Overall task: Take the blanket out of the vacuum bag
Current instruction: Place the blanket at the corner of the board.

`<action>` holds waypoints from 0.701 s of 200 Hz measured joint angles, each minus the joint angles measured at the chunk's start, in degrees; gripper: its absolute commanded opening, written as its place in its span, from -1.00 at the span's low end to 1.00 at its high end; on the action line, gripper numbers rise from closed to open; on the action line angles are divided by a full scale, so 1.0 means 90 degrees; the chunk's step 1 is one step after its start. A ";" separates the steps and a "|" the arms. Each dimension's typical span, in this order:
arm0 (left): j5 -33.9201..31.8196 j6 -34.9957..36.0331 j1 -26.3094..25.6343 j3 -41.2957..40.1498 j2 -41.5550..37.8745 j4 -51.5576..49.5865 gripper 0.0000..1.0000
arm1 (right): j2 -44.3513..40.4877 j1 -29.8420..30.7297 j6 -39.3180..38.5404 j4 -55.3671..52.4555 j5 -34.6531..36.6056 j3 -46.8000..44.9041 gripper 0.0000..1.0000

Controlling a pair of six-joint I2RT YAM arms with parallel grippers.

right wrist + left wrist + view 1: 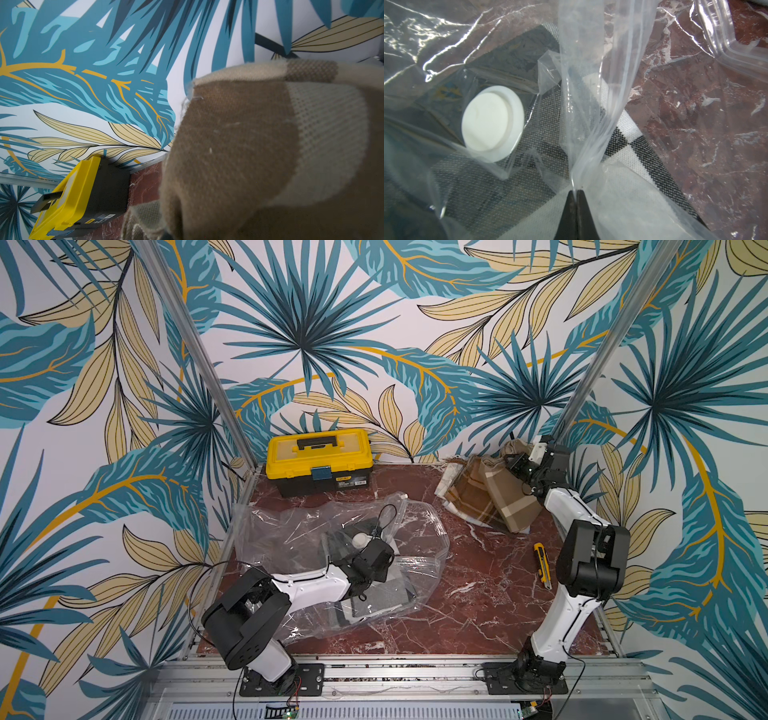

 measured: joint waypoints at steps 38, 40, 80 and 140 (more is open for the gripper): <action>-0.0044 0.0000 -0.0002 0.0000 0.0017 -0.0012 -1.00 | 0.0461 0.0398 -0.0005 -0.0087 -0.0080 0.0515 -1.00; -0.0046 0.0000 -0.0002 0.0000 0.0017 -0.0012 -1.00 | 0.0476 0.0413 -0.0007 -0.0097 -0.0080 0.0534 -1.00; -0.0070 0.0002 -0.0005 0.0000 0.0022 -0.0012 -1.00 | 0.0794 0.0634 -0.0005 -0.0158 -0.0197 0.0607 -1.00; -0.0068 0.0000 -0.0005 0.0000 0.0022 -0.0012 -1.00 | 0.1158 0.0709 -0.0226 -0.0816 -0.0214 0.1022 -0.90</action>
